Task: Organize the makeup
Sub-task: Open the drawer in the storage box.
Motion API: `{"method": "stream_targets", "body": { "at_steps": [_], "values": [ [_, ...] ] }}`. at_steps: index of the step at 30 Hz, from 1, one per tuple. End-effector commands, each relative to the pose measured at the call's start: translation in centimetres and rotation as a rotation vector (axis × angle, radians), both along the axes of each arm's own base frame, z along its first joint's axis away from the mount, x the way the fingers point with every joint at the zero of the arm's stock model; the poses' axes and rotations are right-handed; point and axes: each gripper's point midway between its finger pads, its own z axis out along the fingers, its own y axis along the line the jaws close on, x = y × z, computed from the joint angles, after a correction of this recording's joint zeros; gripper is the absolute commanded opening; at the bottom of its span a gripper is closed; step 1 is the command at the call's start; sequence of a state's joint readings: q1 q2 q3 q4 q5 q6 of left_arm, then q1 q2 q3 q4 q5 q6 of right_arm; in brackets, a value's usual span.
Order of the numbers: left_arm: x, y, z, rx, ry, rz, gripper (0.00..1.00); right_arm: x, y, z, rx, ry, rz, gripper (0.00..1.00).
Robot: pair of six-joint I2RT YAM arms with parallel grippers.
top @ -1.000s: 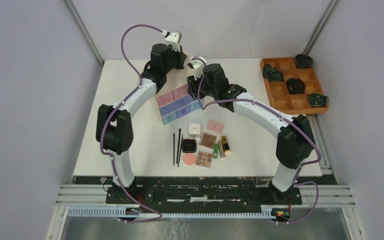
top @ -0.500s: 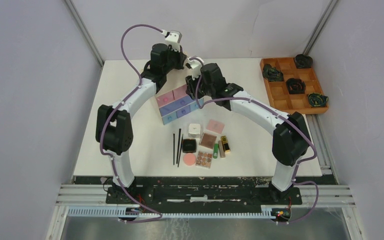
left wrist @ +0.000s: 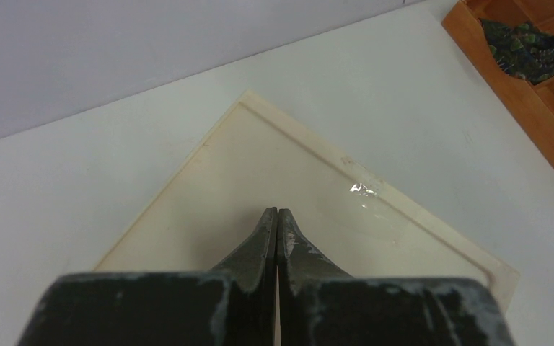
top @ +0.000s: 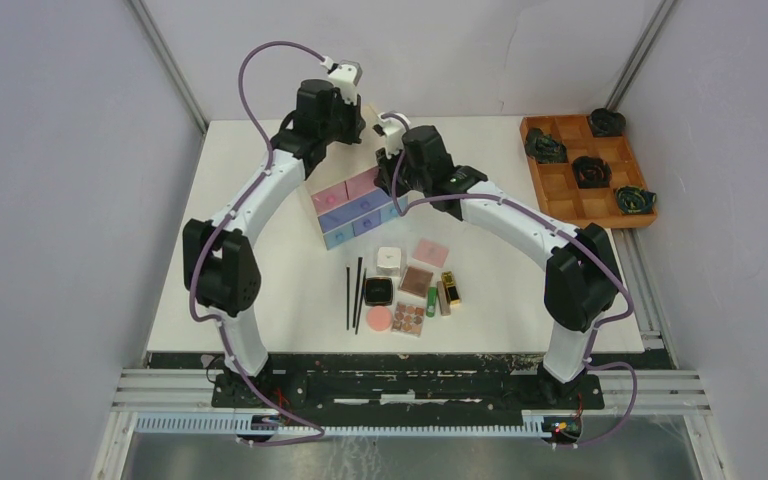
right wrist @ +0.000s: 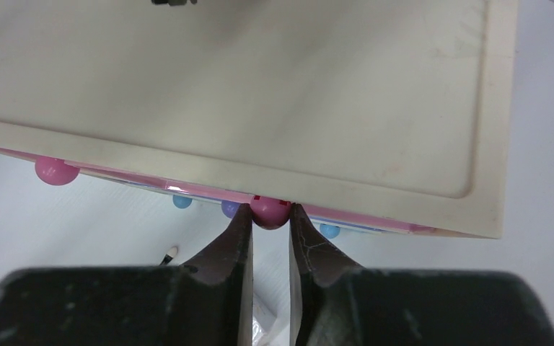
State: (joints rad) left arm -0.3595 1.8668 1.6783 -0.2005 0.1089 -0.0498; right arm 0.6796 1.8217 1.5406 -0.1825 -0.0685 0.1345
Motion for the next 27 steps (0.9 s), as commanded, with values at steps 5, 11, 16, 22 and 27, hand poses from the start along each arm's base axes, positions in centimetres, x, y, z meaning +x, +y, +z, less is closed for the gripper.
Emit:
{"method": "stream_targets", "body": {
  "at_steps": [5, 11, 16, 22, 27],
  "values": [
    [-12.4, 5.8, -19.1, 0.398, 0.761, -0.024, 0.03, 1.3, 1.3, 3.4, 0.091, -0.09, -0.001, 0.07],
    [-12.5, 5.5, -19.9, 0.379, 0.771, -0.022, 0.03, 1.1, 1.1, 3.4, 0.081, -0.092, 0.009, 0.01],
    [-12.1, 5.4, -20.1, 0.376, 0.771, -0.019, 0.03, 0.4, 0.5, 3.2, 0.071, -0.09, 0.011, 0.01],
    [-12.0, 5.3, -21.3, 0.376, 0.787, -0.013, 0.03, -1.2, -0.7, 2.0, 0.061, -0.061, 0.007, 0.01],
    [-12.0, 5.4, -22.4, 0.379, 0.807, -0.011, 0.03, -2.7, -1.9, 0.6, 0.045, -0.03, 0.005, 0.01]
  ]
}}
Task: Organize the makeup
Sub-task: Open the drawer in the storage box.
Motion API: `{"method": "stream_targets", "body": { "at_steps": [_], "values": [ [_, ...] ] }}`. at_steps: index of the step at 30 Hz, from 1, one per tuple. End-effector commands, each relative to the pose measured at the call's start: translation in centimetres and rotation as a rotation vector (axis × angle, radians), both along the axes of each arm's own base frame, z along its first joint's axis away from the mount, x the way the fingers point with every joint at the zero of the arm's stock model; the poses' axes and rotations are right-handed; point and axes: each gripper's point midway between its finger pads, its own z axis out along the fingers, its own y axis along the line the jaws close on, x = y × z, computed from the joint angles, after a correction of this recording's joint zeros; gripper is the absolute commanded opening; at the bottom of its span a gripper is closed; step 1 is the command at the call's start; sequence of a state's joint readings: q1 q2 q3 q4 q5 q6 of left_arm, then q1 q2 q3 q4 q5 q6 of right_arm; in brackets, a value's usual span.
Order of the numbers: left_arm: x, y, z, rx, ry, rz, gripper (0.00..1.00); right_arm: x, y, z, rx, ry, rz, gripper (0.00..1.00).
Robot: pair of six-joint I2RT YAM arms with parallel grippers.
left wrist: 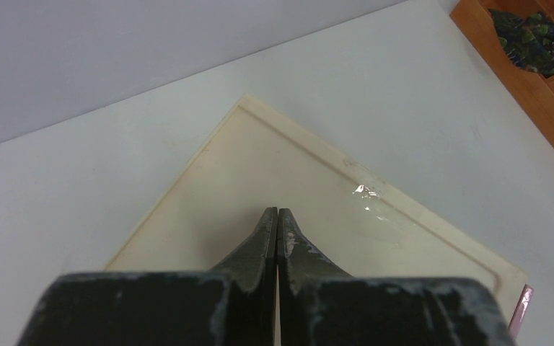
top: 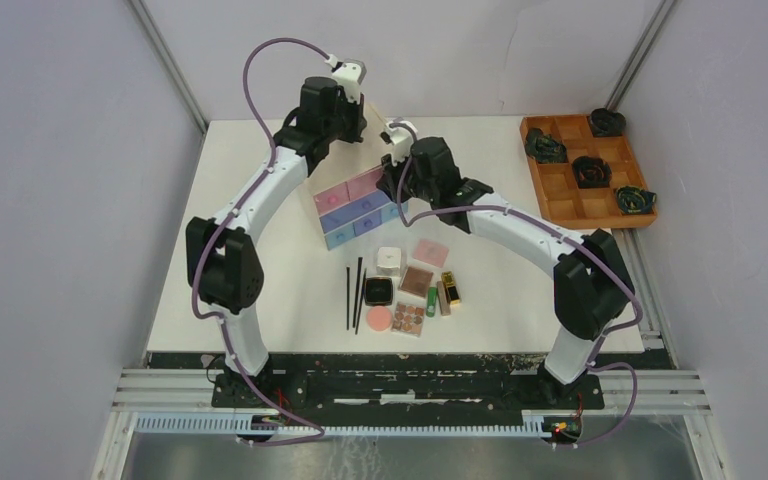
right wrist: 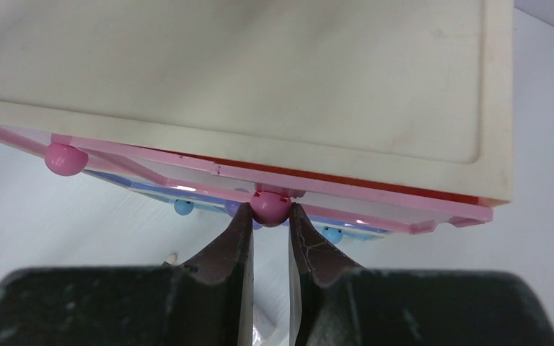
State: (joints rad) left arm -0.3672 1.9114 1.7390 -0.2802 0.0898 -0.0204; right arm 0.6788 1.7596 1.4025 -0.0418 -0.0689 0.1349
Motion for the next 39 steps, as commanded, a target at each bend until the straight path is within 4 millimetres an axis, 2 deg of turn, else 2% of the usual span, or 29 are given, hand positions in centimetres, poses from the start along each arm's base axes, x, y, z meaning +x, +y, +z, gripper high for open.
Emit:
{"method": "stream_targets", "body": {
  "at_steps": [1, 12, 25, 34, 35, 37, 39],
  "values": [
    [-12.2, 5.4, -21.2, 0.328, 0.762, 0.005, 0.03, -2.4, -1.6, 0.5, 0.001, 0.026, 0.006, 0.01],
    [-11.9, 5.7, -22.4, 0.327, 0.777, 0.017, 0.03, -5.5, -3.6, -1.2, -0.019, 0.077, 0.014, 0.01],
    [-11.8, 5.8, -22.9, 0.328, 0.78, 0.019, 0.03, -8.9, -6.5, -2.6, -0.048, 0.119, 0.004, 0.01],
    [-11.6, 5.7, -23.0, 0.326, 0.778, 0.018, 0.03, -10.0, -7.6, -2.9, -0.066, 0.127, 0.0, 0.01],
    [-11.6, 5.7, -23.0, 0.326, 0.778, 0.018, 0.03, -10.0, -7.6, -2.8, -0.068, 0.126, -0.002, 0.03],
    [-11.7, 5.7, -23.0, 0.326, 0.777, 0.016, 0.03, -9.7, -7.8, -2.2, -0.068, 0.112, -0.015, 0.25],
    [-11.7, 5.7, -23.0, 0.325, 0.776, 0.014, 0.03, -9.2, -7.7, -1.3, -0.072, 0.092, -0.025, 0.39]
  ]
}}
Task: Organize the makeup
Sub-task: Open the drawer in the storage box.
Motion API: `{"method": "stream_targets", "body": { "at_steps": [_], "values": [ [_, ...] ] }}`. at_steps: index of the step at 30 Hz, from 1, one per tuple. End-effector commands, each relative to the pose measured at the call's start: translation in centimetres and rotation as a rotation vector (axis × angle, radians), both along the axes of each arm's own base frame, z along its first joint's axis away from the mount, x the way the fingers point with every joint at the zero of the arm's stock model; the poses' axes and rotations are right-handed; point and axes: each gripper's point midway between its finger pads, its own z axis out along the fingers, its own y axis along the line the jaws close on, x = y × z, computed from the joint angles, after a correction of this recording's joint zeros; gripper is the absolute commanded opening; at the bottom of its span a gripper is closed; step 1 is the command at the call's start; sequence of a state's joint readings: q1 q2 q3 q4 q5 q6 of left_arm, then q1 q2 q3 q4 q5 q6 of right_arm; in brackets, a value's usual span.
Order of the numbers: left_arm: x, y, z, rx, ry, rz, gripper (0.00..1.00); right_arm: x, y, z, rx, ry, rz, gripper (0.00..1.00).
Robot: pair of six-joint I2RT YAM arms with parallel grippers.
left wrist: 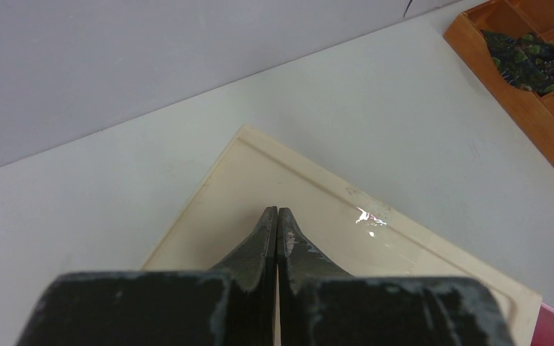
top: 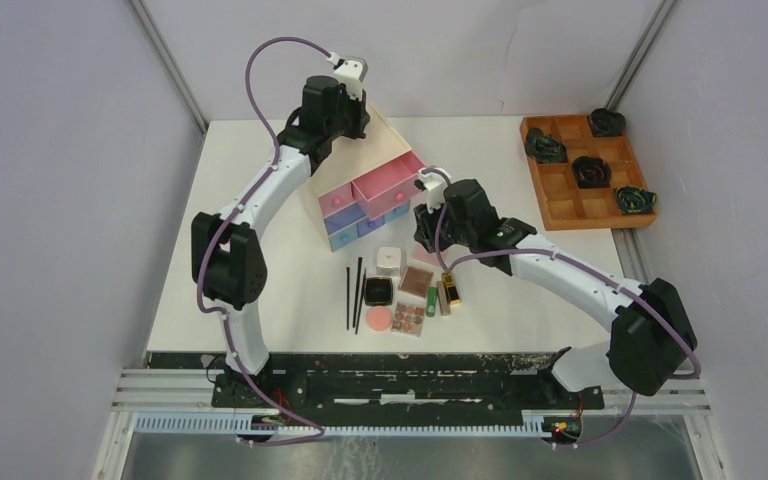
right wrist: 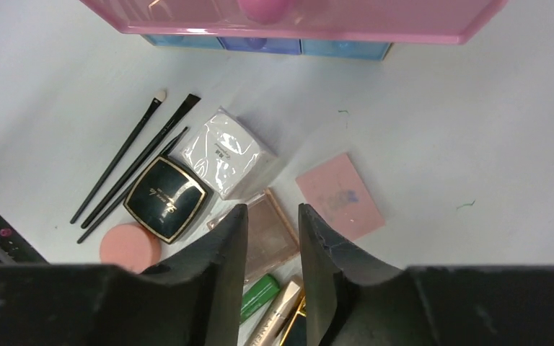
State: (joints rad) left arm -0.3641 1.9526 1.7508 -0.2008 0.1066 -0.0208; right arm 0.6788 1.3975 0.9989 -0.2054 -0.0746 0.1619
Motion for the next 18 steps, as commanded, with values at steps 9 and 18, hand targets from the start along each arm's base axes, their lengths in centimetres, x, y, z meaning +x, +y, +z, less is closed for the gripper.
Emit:
{"method": "stream_targets", "body": {
  "at_steps": [9, 18],
  "values": [
    [-13.2, 6.3, -22.9, 0.346, 0.816, 0.02, 0.03, 3.1, 2.3, 7.0, 0.047, -0.131, 0.009, 0.5],
    [-13.3, 6.3, -22.7, 0.346, 0.809, 0.019, 0.03, 4.5, 4.3, 6.2, 0.045, -0.119, 0.036, 0.52]
  ]
}}
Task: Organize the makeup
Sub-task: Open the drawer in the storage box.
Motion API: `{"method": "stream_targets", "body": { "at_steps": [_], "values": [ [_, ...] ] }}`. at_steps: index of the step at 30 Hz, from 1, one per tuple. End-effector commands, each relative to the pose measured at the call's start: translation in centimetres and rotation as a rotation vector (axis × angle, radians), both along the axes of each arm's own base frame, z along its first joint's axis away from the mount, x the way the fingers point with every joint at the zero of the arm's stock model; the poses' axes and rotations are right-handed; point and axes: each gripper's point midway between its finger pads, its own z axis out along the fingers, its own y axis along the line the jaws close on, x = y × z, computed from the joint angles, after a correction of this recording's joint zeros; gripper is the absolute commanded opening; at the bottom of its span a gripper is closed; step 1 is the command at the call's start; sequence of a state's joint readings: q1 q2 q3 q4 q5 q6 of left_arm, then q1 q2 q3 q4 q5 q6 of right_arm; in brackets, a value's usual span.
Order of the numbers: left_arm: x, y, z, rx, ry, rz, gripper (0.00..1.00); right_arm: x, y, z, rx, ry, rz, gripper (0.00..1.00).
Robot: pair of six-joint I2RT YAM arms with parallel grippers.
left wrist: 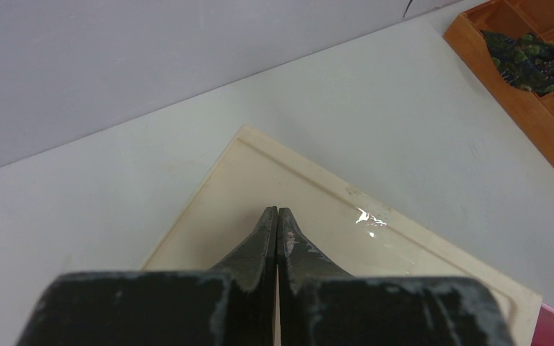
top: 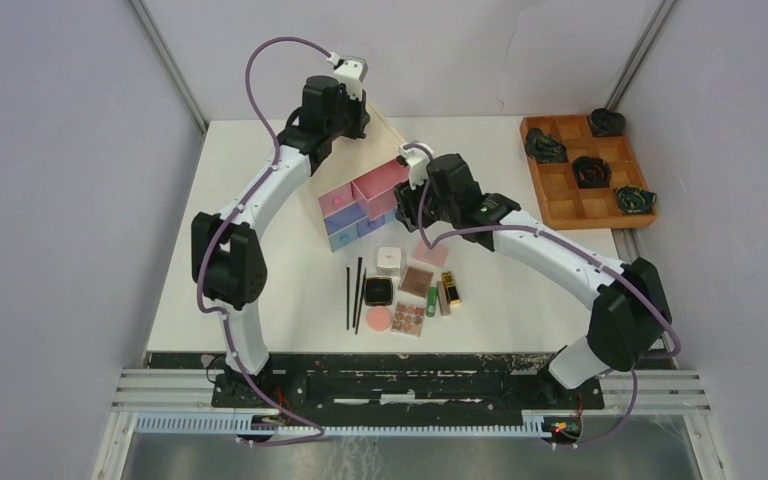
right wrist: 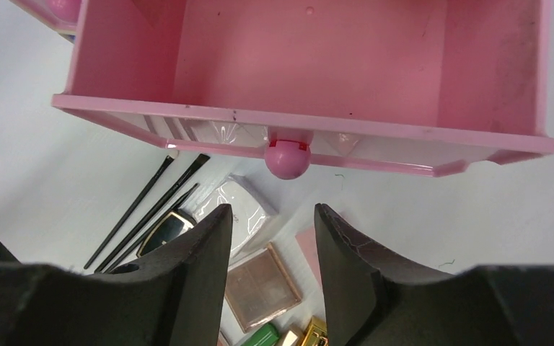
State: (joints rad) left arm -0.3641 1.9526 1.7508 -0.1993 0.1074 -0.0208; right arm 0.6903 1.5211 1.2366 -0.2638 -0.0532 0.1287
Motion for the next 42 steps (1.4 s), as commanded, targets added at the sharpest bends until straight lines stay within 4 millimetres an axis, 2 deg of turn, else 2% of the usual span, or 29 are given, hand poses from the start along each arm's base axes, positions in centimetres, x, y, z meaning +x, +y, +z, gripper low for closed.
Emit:
{"method": "stream_targets", "body": {
  "at_steps": [1, 8, 14, 16, 20, 21, 24, 27, 31, 36, 42],
  "values": [
    [-13.3, 6.3, -22.8, 0.346, 0.812, 0.018, 0.03, 1.1, 1.7, 2.1, 0.04, -0.051, 0.027, 0.52],
    [-13.2, 6.2, -22.9, 0.345, 0.809, 0.014, 0.03, 1.9, 1.8, 3.0, 0.045, -0.077, 0.012, 0.52],
    [-13.0, 6.3, -22.7, 0.348, 0.801, 0.018, 0.03, 0.8, 0.9, 5.3, 0.05, -0.105, 0.01, 0.5],
    [-13.0, 6.4, -22.6, 0.35, 0.799, 0.02, 0.03, 0.0, 0.6, 6.6, 0.05, -0.121, 0.025, 0.44],
    [-13.0, 6.3, -22.6, 0.35, 0.799, 0.021, 0.03, -1.3, 0.2, 9.3, 0.071, -0.145, 0.048, 0.05],
    [-13.1, 6.3, -22.6, 0.349, 0.798, 0.02, 0.03, -1.5, 0.1, 9.9, 0.075, -0.151, 0.048, 0.01],
    [-13.0, 6.3, -22.3, 0.345, 0.788, 0.021, 0.03, -1.2, -0.2, 11.8, 0.069, -0.172, 0.033, 0.01],
    [-12.9, 6.3, -22.0, 0.342, 0.781, 0.023, 0.03, -0.1, 0.0, 13.3, 0.04, -0.186, 0.017, 0.01],
    [-12.8, 6.0, -21.7, 0.327, 0.772, 0.02, 0.03, 2.0, 1.2, 13.6, -0.033, -0.159, 0.017, 0.01],
    [-12.9, 5.9, -21.8, 0.315, 0.767, 0.017, 0.03, 4.3, 3.0, 11.9, -0.116, -0.062, 0.017, 0.01],
    [-12.9, 5.9, -21.7, 0.314, 0.763, 0.018, 0.03, 4.8, 3.7, 9.9, -0.126, 0.013, -0.005, 0.01]
  ]
}}
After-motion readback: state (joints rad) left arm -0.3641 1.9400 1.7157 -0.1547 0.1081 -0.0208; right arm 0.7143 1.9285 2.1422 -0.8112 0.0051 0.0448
